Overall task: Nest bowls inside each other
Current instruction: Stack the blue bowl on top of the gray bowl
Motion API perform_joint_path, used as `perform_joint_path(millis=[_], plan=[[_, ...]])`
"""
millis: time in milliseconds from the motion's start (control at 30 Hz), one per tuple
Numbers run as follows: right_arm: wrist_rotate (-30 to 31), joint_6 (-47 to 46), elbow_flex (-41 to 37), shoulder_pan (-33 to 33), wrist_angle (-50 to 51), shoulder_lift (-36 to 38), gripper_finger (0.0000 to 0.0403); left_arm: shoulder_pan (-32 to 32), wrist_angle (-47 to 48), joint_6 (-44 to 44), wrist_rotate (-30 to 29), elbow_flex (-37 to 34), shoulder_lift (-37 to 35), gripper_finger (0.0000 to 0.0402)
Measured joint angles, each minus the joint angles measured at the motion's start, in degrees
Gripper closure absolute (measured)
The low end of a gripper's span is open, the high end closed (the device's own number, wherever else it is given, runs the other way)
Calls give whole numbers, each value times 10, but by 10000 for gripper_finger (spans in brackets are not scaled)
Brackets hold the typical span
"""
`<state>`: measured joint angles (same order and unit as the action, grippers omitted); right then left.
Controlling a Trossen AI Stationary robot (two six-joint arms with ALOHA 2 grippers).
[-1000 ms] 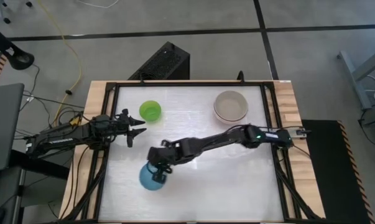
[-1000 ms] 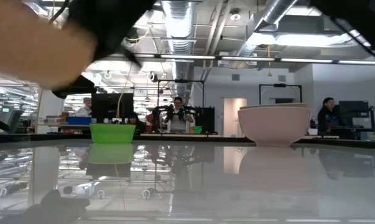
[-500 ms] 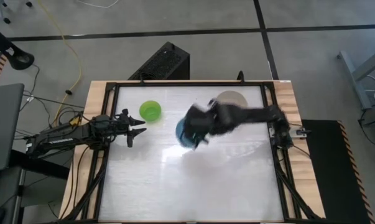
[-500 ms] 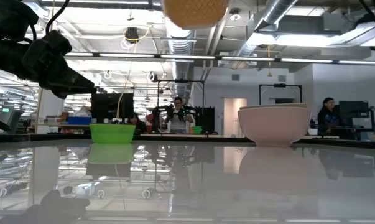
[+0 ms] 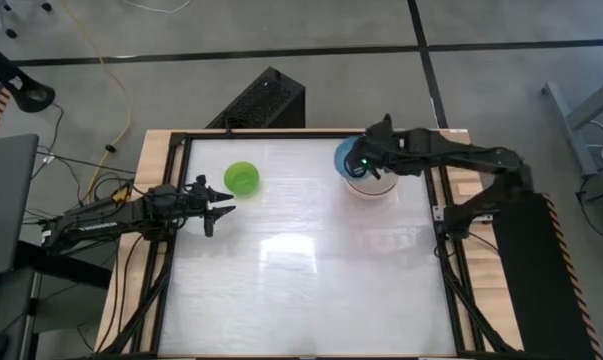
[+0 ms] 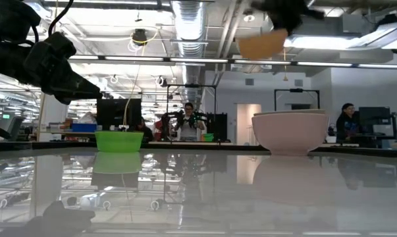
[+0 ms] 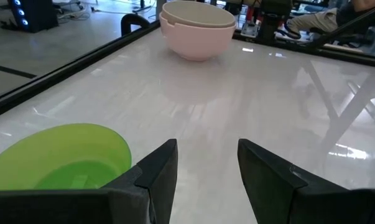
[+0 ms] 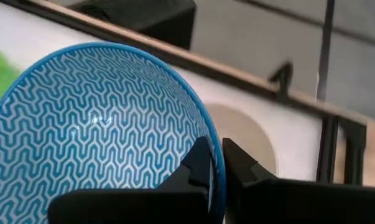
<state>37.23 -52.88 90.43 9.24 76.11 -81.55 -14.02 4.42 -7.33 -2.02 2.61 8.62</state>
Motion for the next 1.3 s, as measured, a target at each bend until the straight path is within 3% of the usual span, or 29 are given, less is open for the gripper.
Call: perform_joint_path(millis=[200,400,800,1300], plan=[[-16,-126,-244,29,-133,116,381,0,0,0,0,0,0,244],[-14,-154,-387,52,-301,184,382,0,0,0,0,0,0,244],[-30,-174,-423,138,-321,153,382,0,0,0,-1,0,0,244],[-74,-163,-423,172,-334,80,383,0,0,0,1,0,0,244]])
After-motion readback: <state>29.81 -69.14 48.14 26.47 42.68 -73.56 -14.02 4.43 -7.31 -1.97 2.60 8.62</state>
